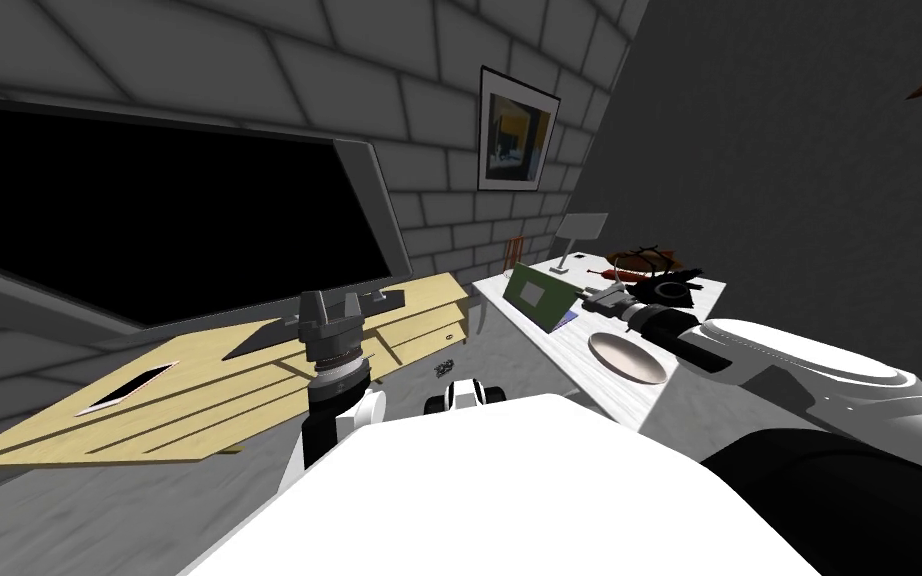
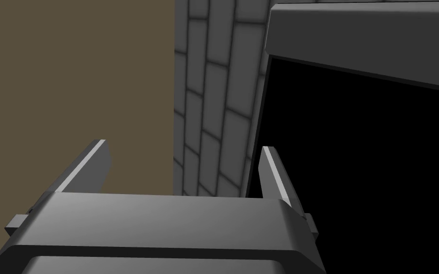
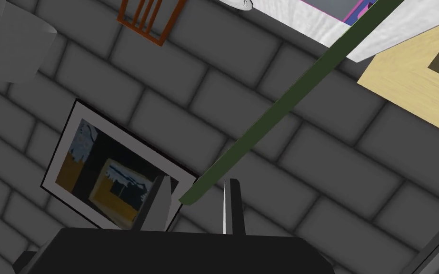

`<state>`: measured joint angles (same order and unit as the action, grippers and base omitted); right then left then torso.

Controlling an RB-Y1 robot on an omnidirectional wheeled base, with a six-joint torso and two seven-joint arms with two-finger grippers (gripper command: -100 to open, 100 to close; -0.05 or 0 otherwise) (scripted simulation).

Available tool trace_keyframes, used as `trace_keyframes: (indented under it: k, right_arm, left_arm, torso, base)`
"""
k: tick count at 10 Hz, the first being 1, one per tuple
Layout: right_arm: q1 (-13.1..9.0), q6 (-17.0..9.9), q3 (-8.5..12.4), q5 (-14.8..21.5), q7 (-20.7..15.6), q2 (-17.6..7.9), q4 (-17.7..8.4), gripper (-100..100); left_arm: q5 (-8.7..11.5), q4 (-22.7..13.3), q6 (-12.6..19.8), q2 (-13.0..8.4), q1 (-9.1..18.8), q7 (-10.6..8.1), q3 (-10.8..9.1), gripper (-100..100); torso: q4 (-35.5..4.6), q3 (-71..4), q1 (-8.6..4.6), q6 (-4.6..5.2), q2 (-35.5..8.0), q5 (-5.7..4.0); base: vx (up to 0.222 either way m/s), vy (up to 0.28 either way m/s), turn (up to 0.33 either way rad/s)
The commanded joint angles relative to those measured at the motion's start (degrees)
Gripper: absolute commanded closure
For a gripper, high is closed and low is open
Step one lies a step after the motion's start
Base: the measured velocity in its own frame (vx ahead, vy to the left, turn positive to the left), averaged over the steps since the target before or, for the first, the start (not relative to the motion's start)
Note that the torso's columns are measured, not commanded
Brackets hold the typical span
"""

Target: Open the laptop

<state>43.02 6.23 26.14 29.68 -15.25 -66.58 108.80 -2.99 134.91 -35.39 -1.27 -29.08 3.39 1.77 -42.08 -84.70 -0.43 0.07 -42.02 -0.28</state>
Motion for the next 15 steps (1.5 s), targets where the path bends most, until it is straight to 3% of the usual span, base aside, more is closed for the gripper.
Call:
trace_keyframes:
  k: [1, 2, 11, 12, 15]
  right_arm:
    - [0.3, 0.1, 0.2, -0.7, 1.1, -0.5, -0.2, 100]
    - [1.1, 0.9, -0.5, -2.8, 3.8, -1.3, -0.7, 100]
    - [4.2, 4.5, -3.9, -11.0, 13.7, -4.0, -2.6, 100]
    - [4.4, 3.9, -2.3, -10.5, 12.9, -3.9, -2.2, 100]
    - [4.6, 6.3, -6.1, -13.4, 16.3, -1.8, -3.1, 100]
  left_arm:
    - [0.0, 0.0, 0.0, 0.0, 0.0, 0.00, 0.00, 0]
    - [0.0, 0.0, 0.0, 0.0, 0.0, 0.00, 0.00, 0]
    - [0.0, 0.0, 0.0, 0.0, 0.0, 0.00, 0.00, 0]
    - [0.0, 0.0, 0.0, 0.0, 0.0, 0.00, 0.00, 0]
    - [0.0, 0.0, 0.0, 0.0, 0.0, 0.00, 0.00, 0]
  torso:
    - [0.0, 0.0, 0.19, -0.03, -0.1, 0.03]
    - [0.0, 0.1, 0.40, -0.09, -0.1, 0.11]
    - [0.2, 0.0, 0.32, -0.22, 0.0, -0.11]
    - [0.1, 0.0, 0.32, -0.27, 0.0, -0.09]
    - [0.1, 0.0, 0.10, -0.27, 0.1, -0.06]
  base:
    - [0.009, -0.019, -0.008]
    - [0.030, -0.078, 0.031]
    - [0.030, -0.094, 0.030]
    - [0.004, -0.042, -0.002]
    - [0.027, -0.125, 0.092]
